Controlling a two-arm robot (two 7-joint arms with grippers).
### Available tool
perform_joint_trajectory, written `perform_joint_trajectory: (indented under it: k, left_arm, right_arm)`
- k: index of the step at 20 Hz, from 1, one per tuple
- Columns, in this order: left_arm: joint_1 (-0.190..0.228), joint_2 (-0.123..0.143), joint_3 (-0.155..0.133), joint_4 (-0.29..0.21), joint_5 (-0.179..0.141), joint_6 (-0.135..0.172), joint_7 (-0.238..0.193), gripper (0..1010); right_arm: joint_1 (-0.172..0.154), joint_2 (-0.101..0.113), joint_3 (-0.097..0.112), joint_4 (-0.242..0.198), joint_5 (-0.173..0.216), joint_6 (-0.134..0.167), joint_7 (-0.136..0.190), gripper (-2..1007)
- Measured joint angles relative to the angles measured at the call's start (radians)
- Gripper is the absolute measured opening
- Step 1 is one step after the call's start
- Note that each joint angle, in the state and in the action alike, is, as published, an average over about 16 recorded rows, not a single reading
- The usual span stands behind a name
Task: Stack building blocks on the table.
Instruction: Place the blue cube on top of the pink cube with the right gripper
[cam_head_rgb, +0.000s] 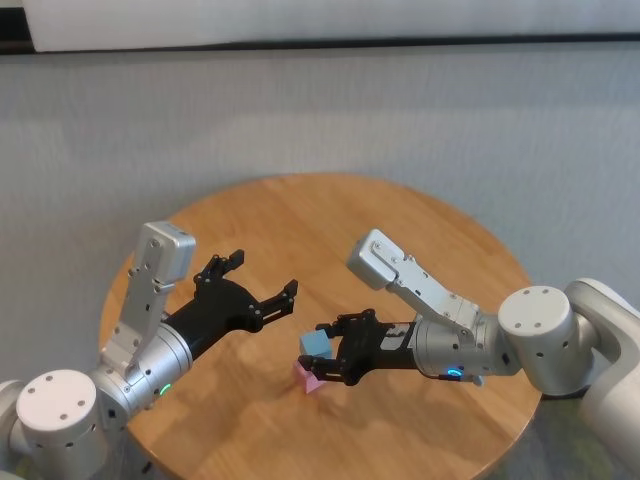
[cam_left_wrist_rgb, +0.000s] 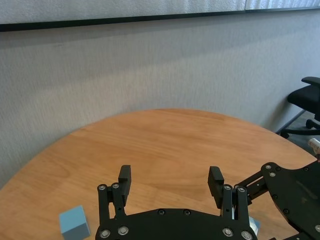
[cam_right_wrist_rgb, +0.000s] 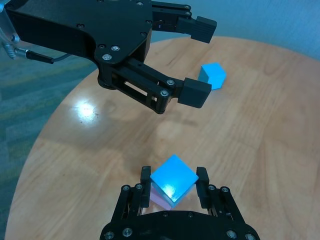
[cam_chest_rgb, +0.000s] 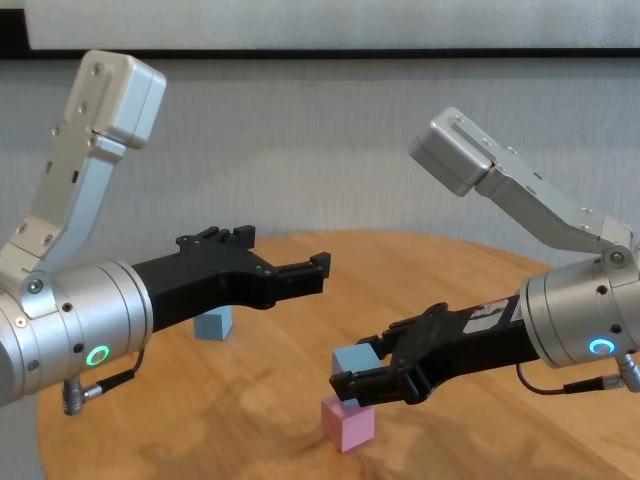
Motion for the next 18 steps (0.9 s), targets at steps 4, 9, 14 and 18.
perform_joint_trajectory:
  k: [4, 9, 14, 18]
  left_arm:
    - [0.0, 0.0, 0.0, 0.0, 0.0, 0.0, 0.0, 1001]
    - [0.0, 0.0, 0.0, 0.0, 0.0, 0.0, 0.0, 1001]
    - [0.0, 0.0, 0.0, 0.0, 0.0, 0.0, 0.0, 1001]
    - [0.0, 0.0, 0.0, 0.0, 0.0, 0.0, 0.0, 1001]
  right_arm:
    - [0.001, -0.002, -0.002, 0.0, 0.003, 0.006, 0.003, 513]
    - [0.0, -0.004, -0.002, 0.0, 0.012, 0.013, 0.006, 513]
    - [-0.001, -0.005, -0.002, 0.004, 0.02, 0.02, 0.006, 513]
    - [-0.001, -0.006, -0.002, 0.008, 0.025, 0.023, 0.006, 513]
